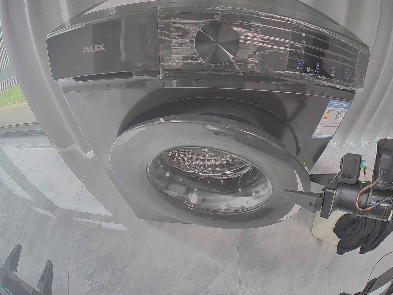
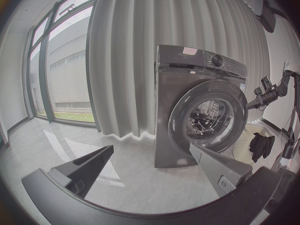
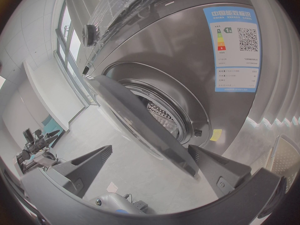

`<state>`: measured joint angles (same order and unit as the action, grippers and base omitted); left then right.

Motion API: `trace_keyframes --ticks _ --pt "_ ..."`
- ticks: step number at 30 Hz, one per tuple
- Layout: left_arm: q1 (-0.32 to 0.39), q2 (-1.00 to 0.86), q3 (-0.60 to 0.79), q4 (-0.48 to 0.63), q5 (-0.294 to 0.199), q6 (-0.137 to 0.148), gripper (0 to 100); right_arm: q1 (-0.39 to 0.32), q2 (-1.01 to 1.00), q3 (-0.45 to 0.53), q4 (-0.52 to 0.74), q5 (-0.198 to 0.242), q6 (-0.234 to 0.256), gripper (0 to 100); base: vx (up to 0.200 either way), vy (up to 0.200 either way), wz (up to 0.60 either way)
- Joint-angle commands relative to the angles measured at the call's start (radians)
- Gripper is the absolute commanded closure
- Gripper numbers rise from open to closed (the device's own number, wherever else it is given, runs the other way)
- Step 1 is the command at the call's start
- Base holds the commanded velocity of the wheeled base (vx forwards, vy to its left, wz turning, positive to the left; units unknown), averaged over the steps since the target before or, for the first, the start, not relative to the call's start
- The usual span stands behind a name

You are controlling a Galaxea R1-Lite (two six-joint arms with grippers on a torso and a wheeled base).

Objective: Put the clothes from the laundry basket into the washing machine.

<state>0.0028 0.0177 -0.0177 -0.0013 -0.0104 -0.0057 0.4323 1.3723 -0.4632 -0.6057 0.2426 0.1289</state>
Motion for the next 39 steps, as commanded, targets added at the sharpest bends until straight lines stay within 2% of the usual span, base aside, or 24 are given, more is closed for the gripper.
trace_keyframes --ticks 1,8,24,30,36,39 --pt "0.000 -0.015 0.018 0.000 0.000 0.000 0 0.003 -0.064 0.041 0.000 0.032 0.000 0 0.000 0.000 0.00" --pt "0.000 -0.015 0.018 0.000 0.000 0.000 0 0.000 -0.134 0.075 0.004 0.069 0.003 0 0.000 0.000 0.00" --pt "0.000 -0.015 0.018 0.000 0.000 0.000 0 0.003 -0.073 0.040 -0.005 0.070 0.006 0 0.000 0.000 0.00" --pt "0.000 -0.015 0.018 0.000 0.000 0.000 0 0.065 -0.068 0.061 -0.003 0.075 0.009 0 0.000 0.000 0.00" --pt "0.000 -0.015 0.018 0.000 0.000 0.000 0 0.074 -0.150 0.118 0.003 0.139 0.009 0 0.000 0.000 0.00" --pt "0.000 -0.015 0.018 0.000 0.000 0.000 0 0.072 -0.171 0.132 -0.002 0.158 0.009 0 0.000 0.000 0.00"
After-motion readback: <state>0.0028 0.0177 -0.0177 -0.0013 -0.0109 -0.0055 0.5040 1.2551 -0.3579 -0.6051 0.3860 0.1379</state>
